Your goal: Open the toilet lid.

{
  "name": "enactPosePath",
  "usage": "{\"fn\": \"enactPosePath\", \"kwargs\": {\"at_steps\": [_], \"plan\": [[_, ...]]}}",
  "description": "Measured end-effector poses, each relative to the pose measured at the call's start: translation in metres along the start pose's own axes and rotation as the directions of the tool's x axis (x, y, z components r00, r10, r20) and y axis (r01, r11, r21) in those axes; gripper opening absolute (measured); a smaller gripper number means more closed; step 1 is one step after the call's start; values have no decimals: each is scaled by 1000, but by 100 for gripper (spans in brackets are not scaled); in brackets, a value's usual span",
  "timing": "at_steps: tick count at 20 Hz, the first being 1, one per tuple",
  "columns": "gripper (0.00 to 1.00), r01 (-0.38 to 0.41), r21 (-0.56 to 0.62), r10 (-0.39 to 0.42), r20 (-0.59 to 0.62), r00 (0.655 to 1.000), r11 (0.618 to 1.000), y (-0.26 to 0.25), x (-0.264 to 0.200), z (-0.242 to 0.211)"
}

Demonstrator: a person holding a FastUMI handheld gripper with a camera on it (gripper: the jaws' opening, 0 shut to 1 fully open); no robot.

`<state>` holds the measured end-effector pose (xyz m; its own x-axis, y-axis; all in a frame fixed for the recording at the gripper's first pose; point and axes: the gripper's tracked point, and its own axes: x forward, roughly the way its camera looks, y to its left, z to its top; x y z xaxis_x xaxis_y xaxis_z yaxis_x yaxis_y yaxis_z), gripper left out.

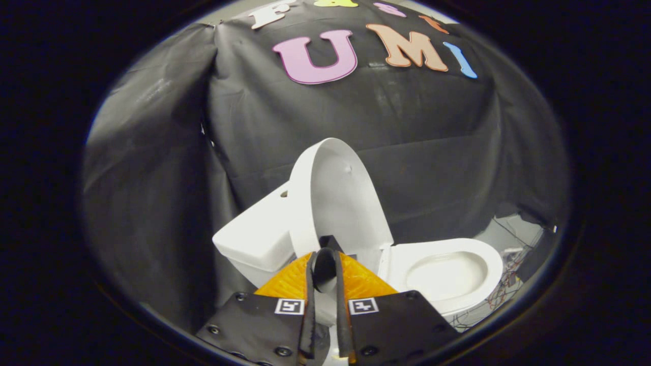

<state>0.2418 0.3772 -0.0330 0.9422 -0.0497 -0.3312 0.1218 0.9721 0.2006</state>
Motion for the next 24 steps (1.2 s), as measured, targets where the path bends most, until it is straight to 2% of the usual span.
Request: {"fn": "enactPosePath", "kwargs": {"at_steps": [5, 9, 12, 15, 24], "plan": [[23, -12, -22, 12, 7, 1000, 1000, 10, 5, -3], [34, -36, -24, 37, 11, 999, 999, 16, 7, -3], [67, -133, 6, 133, -10, 991, 991, 34, 11, -6], [99, -147, -23, 147, -7, 989, 989, 33, 1, -6], [98, -152, -13, 152, 77, 985, 988, -4, -26, 22]]}}
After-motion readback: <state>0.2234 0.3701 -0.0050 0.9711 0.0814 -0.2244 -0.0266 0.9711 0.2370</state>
